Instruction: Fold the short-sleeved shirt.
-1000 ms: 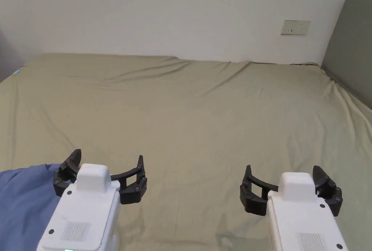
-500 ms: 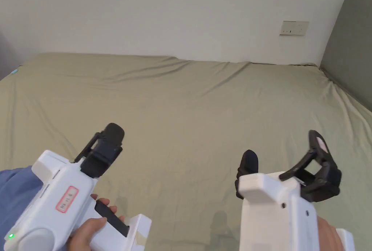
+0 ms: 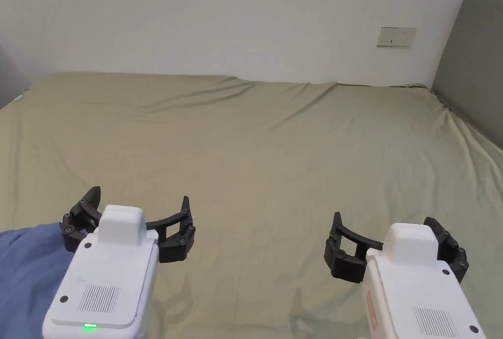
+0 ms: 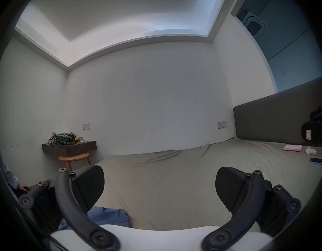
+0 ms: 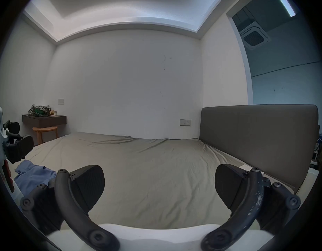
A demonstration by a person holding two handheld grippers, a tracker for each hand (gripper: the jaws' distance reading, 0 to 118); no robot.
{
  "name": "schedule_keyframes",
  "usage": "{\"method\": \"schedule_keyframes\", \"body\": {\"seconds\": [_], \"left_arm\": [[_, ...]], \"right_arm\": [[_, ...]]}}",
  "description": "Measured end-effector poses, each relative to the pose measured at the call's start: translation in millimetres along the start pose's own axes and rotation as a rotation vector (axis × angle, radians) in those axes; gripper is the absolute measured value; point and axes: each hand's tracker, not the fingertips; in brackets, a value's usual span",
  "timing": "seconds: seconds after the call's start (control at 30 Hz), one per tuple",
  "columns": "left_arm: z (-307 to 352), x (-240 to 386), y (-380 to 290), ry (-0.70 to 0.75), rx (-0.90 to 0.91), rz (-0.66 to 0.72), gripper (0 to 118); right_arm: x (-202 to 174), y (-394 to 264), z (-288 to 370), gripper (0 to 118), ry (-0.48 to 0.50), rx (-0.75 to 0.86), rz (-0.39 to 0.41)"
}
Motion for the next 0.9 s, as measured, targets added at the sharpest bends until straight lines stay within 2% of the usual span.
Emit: {"method": "schedule_keyframes", "body": {"seconds": [0.23,0.5,0.9], "left_arm": [[2.5,0.4,-1.3,-0.013,0.020,-0.030,118],[3.1,-2.4,-1.3,-0.014,0.022,0.005,118],[4.6,-3.4,2.3,-0.019,0.026,0.010,118]], "right_arm": [[-5.3,5.6,3.2,118,0.002,0.018,0.042],[-8.9,8.2,6.1,118,0.004,0.037,0.090],[-8.5,11.0,6.4,118,0.009,0.043,0.083]]}}
